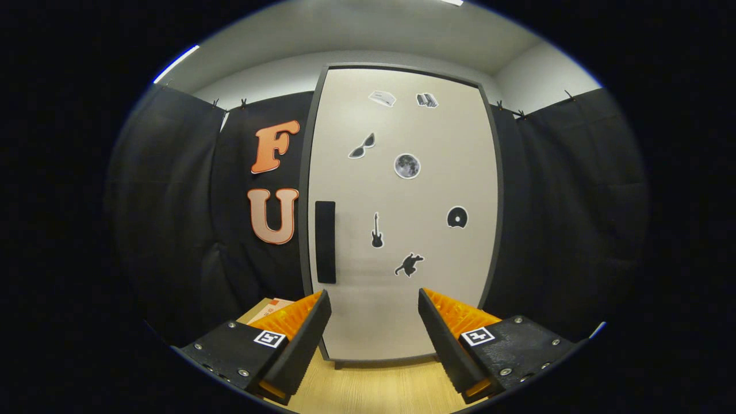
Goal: Open the shoe cabinet door, grab the shoes and put them into the shoe cabinet, then close the shoe cabinet door.
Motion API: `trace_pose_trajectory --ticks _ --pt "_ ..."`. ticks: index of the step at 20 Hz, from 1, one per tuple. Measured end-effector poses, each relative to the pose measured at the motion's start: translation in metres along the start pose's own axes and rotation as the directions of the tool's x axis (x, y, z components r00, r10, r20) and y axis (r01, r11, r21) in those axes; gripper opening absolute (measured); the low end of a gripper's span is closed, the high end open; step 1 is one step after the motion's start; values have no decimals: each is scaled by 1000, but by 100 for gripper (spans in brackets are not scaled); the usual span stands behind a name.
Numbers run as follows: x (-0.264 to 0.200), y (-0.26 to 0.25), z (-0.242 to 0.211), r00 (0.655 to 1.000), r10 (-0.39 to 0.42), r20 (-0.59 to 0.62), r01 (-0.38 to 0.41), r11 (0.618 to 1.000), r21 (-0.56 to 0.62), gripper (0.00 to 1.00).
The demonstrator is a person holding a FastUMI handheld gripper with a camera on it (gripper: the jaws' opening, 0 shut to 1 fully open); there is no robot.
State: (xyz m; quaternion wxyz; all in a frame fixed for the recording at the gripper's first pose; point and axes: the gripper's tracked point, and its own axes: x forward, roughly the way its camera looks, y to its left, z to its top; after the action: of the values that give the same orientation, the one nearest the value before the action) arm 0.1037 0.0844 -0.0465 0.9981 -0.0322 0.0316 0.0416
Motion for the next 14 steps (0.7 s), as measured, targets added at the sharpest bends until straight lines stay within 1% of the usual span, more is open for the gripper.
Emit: trace_pose_trajectory --ticks 2,4,7,11,14 --pt "-24 -10 0 1000 -17 -4 17 1000 -9 95" --pt "-55 -33 0 1000 -29 1 29 1000 1 95" --pt "-86 -45 3 999 -43 3 43 999 18 95" --pt "-116 -58 9 998 -56 20 55 998 39 95" --pt "-128 -66 10 997 -77 22 76 997 28 95"
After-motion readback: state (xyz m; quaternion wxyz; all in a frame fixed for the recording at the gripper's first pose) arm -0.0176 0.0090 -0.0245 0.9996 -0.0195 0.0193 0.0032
